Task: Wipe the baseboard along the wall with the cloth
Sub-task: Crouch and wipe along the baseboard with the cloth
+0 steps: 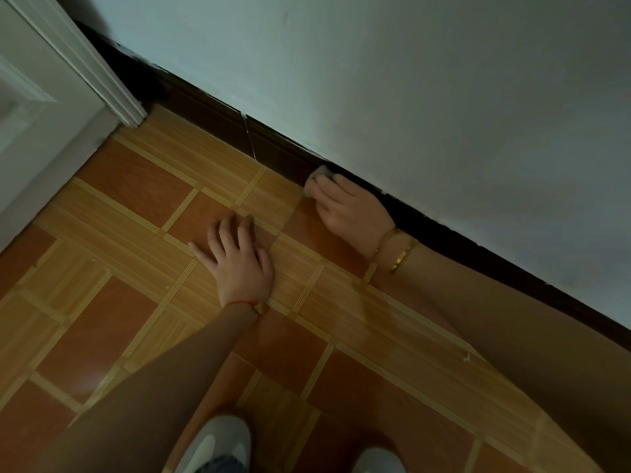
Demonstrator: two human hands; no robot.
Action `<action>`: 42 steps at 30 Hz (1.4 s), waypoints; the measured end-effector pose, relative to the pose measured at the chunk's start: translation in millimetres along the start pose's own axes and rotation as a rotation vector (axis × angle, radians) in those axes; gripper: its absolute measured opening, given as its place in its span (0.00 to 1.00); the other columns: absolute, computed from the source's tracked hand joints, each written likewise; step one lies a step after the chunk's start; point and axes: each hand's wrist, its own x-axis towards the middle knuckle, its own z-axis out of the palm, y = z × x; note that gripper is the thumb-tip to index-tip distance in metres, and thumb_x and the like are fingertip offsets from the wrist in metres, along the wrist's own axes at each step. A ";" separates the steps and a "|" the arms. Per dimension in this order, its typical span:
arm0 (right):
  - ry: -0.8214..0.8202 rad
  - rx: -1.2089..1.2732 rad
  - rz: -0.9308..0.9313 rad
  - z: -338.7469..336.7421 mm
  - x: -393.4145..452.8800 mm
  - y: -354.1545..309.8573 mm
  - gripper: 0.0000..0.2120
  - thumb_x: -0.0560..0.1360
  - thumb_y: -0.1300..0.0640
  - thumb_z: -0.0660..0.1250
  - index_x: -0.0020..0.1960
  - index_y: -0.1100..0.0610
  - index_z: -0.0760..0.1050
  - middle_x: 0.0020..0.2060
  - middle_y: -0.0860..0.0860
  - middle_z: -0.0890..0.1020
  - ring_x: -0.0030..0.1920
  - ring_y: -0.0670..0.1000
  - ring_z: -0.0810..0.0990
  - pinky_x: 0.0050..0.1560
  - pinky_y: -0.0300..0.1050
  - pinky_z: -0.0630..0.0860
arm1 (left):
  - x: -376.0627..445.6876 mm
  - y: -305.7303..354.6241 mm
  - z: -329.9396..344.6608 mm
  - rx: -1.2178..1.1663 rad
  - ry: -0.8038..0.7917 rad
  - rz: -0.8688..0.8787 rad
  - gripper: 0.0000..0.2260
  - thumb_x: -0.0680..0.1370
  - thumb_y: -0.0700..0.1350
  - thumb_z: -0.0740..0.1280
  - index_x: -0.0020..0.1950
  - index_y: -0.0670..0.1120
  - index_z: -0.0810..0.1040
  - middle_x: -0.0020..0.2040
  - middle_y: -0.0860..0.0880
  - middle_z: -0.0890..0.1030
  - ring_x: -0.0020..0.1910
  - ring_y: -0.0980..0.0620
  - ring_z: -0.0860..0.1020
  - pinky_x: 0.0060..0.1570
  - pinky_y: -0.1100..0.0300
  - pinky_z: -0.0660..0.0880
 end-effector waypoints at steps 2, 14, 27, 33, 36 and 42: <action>-0.037 0.024 -0.026 3.6 17.3 -2.2 0.20 0.79 0.71 0.50 0.48 0.64 0.82 0.56 0.57 0.79 0.60 0.56 0.77 0.60 0.48 0.74 | 0.6 -0.6 0.4 0.001 0.002 -0.002 0.22 0.80 0.50 0.54 0.73 0.48 0.67 0.73 0.42 0.67 0.77 0.38 0.59 0.73 0.27 0.44; -0.232 -0.009 -0.008 -21.8 -90.8 -0.4 0.16 0.76 0.69 0.55 0.52 0.63 0.81 0.61 0.58 0.76 0.62 0.55 0.74 0.64 0.47 0.71 | -0.5 0.2 -2.1 -0.047 0.006 -0.007 0.21 0.80 0.49 0.56 0.73 0.48 0.67 0.74 0.42 0.67 0.78 0.38 0.57 0.73 0.27 0.43; -0.092 -0.126 0.000 -29.5 -41.0 11.9 0.13 0.79 0.69 0.56 0.53 0.64 0.79 0.55 0.58 0.79 0.59 0.57 0.76 0.59 0.48 0.74 | -7.3 5.2 -7.9 -0.015 -0.013 0.056 0.21 0.81 0.46 0.59 0.74 0.44 0.67 0.73 0.38 0.68 0.76 0.36 0.60 0.73 0.27 0.46; -0.095 -0.099 -0.019 -31.0 -39.3 10.5 0.10 0.79 0.68 0.59 0.50 0.63 0.80 0.56 0.58 0.79 0.59 0.57 0.77 0.60 0.48 0.74 | -32.4 33.7 -6.9 -0.022 -0.075 0.252 0.24 0.79 0.49 0.53 0.74 0.44 0.67 0.74 0.41 0.67 0.76 0.38 0.61 0.75 0.30 0.45; -0.168 -0.101 -0.009 -38.6 -78.4 11.6 0.09 0.77 0.67 0.61 0.52 0.62 0.80 0.59 0.58 0.77 0.60 0.56 0.75 0.63 0.49 0.72 | -40.7 41.9 -2.5 -0.038 -0.094 0.281 0.23 0.80 0.49 0.53 0.73 0.44 0.68 0.75 0.41 0.67 0.77 0.39 0.61 0.75 0.30 0.46; -0.299 -0.122 0.008 -59.0 -169.6 17.1 0.13 0.75 0.66 0.61 0.58 0.63 0.79 0.63 0.59 0.76 0.64 0.58 0.71 0.69 0.52 0.62 | -50.1 52.3 7.6 -0.058 -0.104 0.294 0.22 0.80 0.49 0.54 0.73 0.44 0.69 0.73 0.40 0.69 0.75 0.37 0.63 0.74 0.29 0.49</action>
